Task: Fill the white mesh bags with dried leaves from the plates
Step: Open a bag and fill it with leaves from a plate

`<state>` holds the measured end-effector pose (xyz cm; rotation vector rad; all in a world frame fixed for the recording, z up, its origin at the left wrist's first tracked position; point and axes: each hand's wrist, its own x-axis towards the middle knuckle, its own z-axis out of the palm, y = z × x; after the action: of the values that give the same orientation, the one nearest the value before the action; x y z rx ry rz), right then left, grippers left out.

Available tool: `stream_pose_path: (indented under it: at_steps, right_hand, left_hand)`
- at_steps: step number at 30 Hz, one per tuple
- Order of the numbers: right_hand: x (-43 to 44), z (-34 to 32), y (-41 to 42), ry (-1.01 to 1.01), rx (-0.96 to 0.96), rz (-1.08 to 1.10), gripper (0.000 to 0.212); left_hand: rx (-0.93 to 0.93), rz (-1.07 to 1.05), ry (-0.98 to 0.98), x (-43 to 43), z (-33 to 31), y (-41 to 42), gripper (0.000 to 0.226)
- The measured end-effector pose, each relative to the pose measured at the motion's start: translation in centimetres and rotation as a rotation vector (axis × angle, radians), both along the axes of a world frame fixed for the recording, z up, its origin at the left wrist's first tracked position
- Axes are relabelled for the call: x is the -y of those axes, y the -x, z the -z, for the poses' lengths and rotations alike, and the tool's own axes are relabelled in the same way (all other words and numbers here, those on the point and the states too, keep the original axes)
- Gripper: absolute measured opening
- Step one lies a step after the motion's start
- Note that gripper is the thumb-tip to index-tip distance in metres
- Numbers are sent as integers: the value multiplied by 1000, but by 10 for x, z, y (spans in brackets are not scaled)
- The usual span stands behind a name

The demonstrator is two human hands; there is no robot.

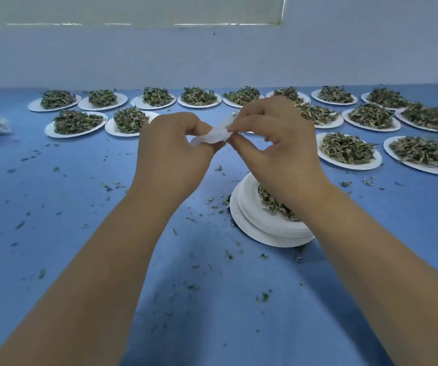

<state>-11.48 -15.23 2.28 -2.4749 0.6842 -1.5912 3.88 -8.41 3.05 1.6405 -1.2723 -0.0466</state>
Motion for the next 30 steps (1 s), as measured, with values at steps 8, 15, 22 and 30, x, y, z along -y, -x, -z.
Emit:
stream_pose_path:
  at_steps: [8, 15, 22, 30]
  right_hand:
    - [-1, 6, 12, -359, -257, -223, 3]
    - [0, -5, 13, -529, -507, -309, 15]
    - [2, -13, 28, -558, -420, -295, 21]
    - [35, -6, 85, -521, -1008, 27, 40]
  left_hand:
    - [91, 129, -127, 11, 21, -5, 24]
    - [225, 239, -187, 12, 27, 2, 62]
    - [164, 150, -172, 17, 36, -1, 19]
    - [397, 249, -354, 22, 40, 13, 18]
